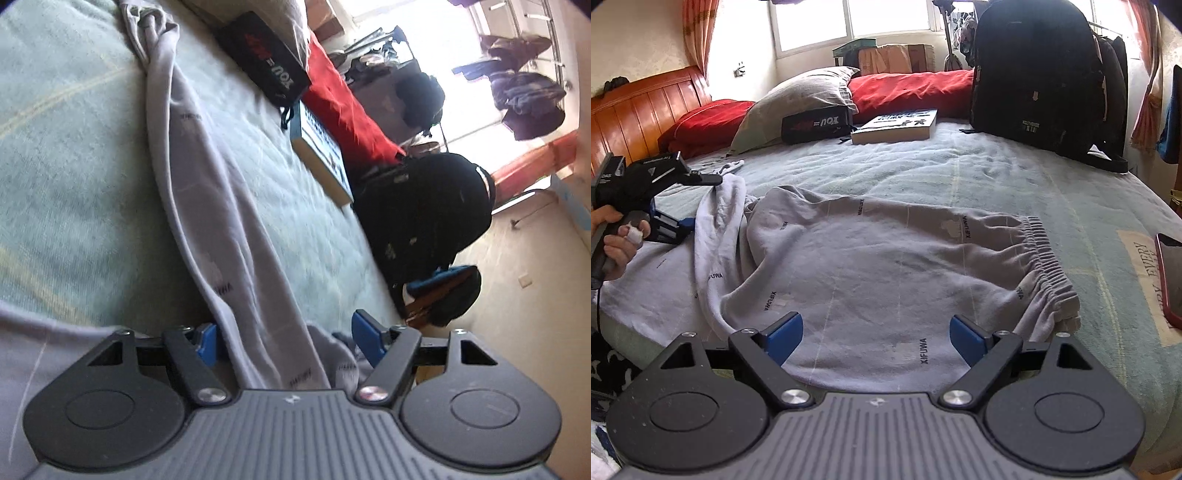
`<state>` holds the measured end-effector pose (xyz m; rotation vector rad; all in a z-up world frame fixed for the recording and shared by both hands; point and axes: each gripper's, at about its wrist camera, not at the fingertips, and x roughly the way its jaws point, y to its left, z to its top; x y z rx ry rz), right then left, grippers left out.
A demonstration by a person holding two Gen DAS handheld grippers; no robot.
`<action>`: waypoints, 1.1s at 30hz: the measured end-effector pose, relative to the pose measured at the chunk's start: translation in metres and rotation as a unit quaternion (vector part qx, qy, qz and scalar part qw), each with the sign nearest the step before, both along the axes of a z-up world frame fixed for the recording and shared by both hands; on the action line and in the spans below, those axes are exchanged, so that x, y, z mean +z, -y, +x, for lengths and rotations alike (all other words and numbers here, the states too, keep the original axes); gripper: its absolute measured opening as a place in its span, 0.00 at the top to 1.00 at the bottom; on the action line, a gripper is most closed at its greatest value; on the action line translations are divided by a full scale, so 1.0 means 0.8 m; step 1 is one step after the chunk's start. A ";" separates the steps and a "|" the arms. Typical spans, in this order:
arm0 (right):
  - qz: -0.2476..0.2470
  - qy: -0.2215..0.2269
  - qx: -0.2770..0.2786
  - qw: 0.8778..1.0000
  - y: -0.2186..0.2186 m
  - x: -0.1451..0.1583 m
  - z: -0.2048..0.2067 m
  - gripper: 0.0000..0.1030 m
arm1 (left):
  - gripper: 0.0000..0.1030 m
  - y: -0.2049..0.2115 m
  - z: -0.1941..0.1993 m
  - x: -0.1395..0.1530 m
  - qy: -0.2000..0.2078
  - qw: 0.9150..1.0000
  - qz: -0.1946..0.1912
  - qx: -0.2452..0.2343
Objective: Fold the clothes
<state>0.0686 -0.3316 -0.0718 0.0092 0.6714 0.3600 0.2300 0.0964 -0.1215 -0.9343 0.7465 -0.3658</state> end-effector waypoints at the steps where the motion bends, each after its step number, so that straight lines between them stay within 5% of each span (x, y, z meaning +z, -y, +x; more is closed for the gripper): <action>1: 0.000 -0.001 0.001 1.000 -0.001 -0.001 0.001 0.13 | 0.31 -0.001 0.006 -0.001 -0.001 1.000 0.004 0.002; 7: 0.002 -0.006 0.001 1.000 -0.003 -0.004 0.002 0.13 | 0.41 -0.005 0.036 -0.011 -0.006 1.000 0.016 0.012; 15: 0.009 -0.003 0.000 1.000 -0.002 -0.003 -0.006 0.13 | 0.86 -0.023 0.038 -0.019 -0.035 0.999 0.010 0.030; 25: 0.015 0.011 0.000 1.000 0.001 0.009 -0.017 0.13 | 0.90 0.006 -0.034 0.082 0.073 0.984 0.152 0.059; 30: 0.022 0.015 0.006 1.000 -0.001 0.010 -0.021 0.13 | 0.97 0.000 -0.075 0.113 0.111 0.975 0.177 0.072; 33: 0.024 0.014 0.008 1.000 -0.004 0.010 -0.025 0.13 | 0.97 -0.007 -0.076 0.109 0.089 0.982 0.155 0.063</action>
